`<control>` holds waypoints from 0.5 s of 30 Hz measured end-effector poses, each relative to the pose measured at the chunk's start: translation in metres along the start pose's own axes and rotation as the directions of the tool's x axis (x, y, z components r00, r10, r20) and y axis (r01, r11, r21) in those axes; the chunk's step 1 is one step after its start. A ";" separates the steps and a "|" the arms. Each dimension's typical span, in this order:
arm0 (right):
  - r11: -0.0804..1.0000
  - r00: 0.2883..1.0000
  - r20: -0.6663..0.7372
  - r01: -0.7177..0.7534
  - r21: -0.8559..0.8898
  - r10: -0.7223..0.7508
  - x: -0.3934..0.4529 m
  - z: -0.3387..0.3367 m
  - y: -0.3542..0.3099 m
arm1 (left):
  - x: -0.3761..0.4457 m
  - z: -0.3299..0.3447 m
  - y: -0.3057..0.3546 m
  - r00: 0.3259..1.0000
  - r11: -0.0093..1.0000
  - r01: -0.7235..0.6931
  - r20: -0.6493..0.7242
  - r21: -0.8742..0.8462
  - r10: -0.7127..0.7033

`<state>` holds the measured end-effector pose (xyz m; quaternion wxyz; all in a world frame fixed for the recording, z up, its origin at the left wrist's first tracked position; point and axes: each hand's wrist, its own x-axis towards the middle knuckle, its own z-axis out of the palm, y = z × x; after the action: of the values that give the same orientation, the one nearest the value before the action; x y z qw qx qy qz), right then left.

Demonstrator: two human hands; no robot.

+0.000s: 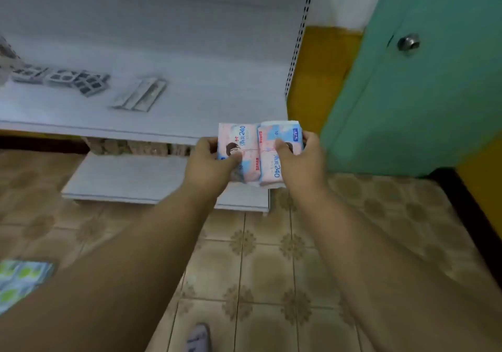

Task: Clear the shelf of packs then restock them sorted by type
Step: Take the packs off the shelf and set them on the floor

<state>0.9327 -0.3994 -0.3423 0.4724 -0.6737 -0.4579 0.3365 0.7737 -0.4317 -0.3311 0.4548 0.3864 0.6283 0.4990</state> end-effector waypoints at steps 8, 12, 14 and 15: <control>0.916 0.926 0.024 -0.370 -0.156 0.378 -0.050 0.072 0.289 | 0.026 0.019 -0.289 0.920 0.914 0.372 0.069 0.160 -0.387; 0.874 0.889 -0.016 -0.453 -0.177 0.458 -0.072 0.107 0.434 | 0.040 0.034 -0.439 0.883 0.857 0.436 0.055 0.273 -0.467; 0.844 0.868 -0.039 -0.491 -0.214 0.495 -0.083 0.125 0.507 | 0.043 0.042 -0.515 0.872 0.834 0.447 0.053 0.323 -0.487; 0.827 0.855 -0.040 -0.511 -0.236 0.517 -0.088 0.132 0.541 | 0.043 0.046 -0.551 0.865 0.820 0.452 0.050 0.352 -0.499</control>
<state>0.9468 -0.5107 -0.8946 0.2742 -0.8194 -0.3029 0.4021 0.7879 -0.4909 -0.8826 0.5369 0.3212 0.7456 0.2295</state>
